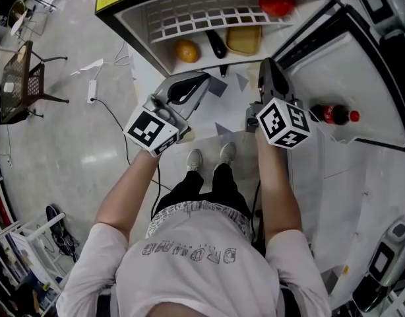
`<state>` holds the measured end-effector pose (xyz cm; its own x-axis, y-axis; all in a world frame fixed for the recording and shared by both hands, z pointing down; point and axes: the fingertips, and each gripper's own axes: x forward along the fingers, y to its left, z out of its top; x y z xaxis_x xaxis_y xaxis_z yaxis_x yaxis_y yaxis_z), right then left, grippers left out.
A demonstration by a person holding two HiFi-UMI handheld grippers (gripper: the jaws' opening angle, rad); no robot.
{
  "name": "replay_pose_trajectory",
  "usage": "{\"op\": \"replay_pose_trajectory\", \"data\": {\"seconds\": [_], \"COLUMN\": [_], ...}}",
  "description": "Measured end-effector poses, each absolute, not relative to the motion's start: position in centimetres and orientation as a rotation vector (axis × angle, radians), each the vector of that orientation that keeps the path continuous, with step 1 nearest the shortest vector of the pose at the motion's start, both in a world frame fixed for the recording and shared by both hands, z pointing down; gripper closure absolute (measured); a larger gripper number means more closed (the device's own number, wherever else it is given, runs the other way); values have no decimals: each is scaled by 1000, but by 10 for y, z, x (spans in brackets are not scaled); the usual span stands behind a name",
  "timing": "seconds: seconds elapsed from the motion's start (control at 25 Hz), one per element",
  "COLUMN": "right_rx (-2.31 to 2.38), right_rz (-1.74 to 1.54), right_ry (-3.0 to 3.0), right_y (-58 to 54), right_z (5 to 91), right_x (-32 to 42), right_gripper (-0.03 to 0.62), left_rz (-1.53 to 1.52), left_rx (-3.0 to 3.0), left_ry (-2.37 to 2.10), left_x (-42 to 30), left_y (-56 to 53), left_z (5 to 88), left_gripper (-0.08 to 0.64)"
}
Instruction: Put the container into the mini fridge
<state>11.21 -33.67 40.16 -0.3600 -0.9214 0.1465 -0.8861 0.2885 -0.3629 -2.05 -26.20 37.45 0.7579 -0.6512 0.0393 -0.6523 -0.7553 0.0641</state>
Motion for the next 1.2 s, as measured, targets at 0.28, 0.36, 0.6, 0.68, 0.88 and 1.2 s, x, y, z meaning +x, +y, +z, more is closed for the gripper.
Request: {"op": "replay_pose_trajectory", "data": {"seconds": [0.28, 0.36, 0.6, 0.68, 0.88, 1.2], "right_rx": [-1676, -1666, -1656, -1655, -1647, -1637], "right_rz": [-534, -519, -477, -470, -443, -376], "right_ry": [2499, 2513, 2557, 2563, 2594, 2619], "right_y": [-301, -290, -260, -251, -232, -215], "right_z": [375, 369, 360, 357, 349, 333], "right_x": [106, 105, 101, 101, 98, 94], "right_gripper": [591, 591, 591, 591, 591, 592], "left_rz": [10, 13, 4, 4, -22, -54], "left_rx": [2890, 2891, 2897, 2900, 2905, 2885], "left_ry": [-1061, -1052, -1040, -1037, -1053, -1070], "left_x": [-23, -23, -26, -29, -35, -46], "left_y": [-243, -236, -222, -218, -212, -201], "left_z": [359, 358, 353, 351, 343, 341], "left_gripper": [555, 555, 555, 555, 555, 555]}}
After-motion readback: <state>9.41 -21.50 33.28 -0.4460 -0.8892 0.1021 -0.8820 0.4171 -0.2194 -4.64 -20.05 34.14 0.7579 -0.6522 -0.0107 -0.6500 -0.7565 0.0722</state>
